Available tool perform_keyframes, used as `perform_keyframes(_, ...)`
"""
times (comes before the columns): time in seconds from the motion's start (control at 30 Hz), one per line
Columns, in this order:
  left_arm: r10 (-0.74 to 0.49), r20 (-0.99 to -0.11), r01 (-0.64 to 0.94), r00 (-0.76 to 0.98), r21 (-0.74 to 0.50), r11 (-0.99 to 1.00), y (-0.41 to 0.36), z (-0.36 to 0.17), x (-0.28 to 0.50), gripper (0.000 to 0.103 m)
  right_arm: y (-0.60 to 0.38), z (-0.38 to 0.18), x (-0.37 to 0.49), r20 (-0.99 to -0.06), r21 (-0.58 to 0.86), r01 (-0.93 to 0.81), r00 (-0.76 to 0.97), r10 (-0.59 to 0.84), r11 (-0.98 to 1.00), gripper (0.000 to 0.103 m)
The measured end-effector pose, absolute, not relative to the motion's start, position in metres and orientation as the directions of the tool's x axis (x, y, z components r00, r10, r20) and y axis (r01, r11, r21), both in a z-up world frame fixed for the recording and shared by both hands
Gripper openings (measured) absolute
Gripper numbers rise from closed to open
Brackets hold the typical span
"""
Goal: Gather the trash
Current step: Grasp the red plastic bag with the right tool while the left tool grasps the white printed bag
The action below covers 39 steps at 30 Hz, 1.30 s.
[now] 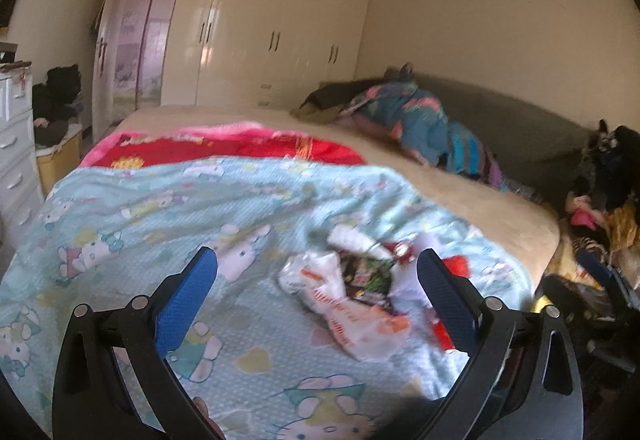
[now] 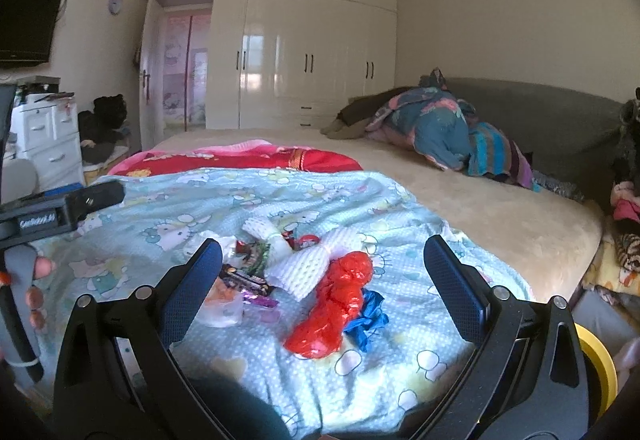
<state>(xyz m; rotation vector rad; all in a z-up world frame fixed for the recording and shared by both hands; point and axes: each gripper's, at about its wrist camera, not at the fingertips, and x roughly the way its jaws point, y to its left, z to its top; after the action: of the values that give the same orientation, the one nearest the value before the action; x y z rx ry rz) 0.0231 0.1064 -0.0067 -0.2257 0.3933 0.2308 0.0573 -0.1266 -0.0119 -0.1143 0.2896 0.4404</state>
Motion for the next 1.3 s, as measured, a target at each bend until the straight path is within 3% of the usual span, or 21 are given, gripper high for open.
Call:
perform_keyframes(0.13, 0.121, -0.453, -0.228, 0.883, -0.189, 0.955, 0.109, -0.020, 0.038, 0.097, -0.129, -0.020, 0.088, -0.366, -0.015, -0.424, 0.845, 0.389, 0.906, 0.089)
perform_keyframes(0.2, 0.082, -0.476, -0.197, 0.876, -0.197, 0.960, 0.105, -0.028, 0.045, 0.097, -0.131, -0.026, 0.108, -0.423, 0.011, -0.431, 0.816, 0.395, 0.902, 0.072)
perform_keyframes(0.27, 0.022, -0.507, -0.156, 0.862, -0.224, 0.962, 0.100, -0.039, 0.053, 0.097, -0.131, -0.034, 0.122, -0.471, 0.029, -0.437, 0.787, 0.398, 0.899, 0.062)
perform_keyframes(0.53, -0.081, -0.613, -0.092, 0.786, -0.246, 0.965, 0.077, -0.075, 0.084, 0.095, -0.128, -0.068, 0.162, -0.618, 0.124, -0.462, 0.657, 0.432, 0.878, 0.035)
perform_keyframes(0.77, -0.151, -0.659, -0.065, 0.737, -0.291, 0.955, 0.077, -0.090, 0.103, 0.075, -0.114, -0.088, 0.180, -0.670, 0.131, -0.465, 0.609, 0.424, 0.876, 0.029)
perform_keyframes(0.87, -0.177, -0.680, -0.077, 0.711, -0.327, 0.942, 0.082, -0.099, 0.107, 0.062, -0.111, -0.094, 0.185, -0.687, 0.129, -0.458, 0.598, 0.413, 0.879, 0.019)
perform_keyframes(0.97, -0.199, -0.683, -0.086, 0.703, -0.359, 0.929, 0.087, -0.103, 0.106, 0.057, -0.110, -0.096, 0.187, -0.693, 0.124, -0.457, 0.596, 0.407, 0.881, 0.010)
perform_keyframes(1.3, -0.176, -0.617, -0.112, 0.767, -0.398, 0.910, 0.104, -0.086, 0.084, 0.037, -0.128, -0.077, 0.170, -0.604, 0.191, -0.456, 0.643, 0.470, 0.869, 0.004)
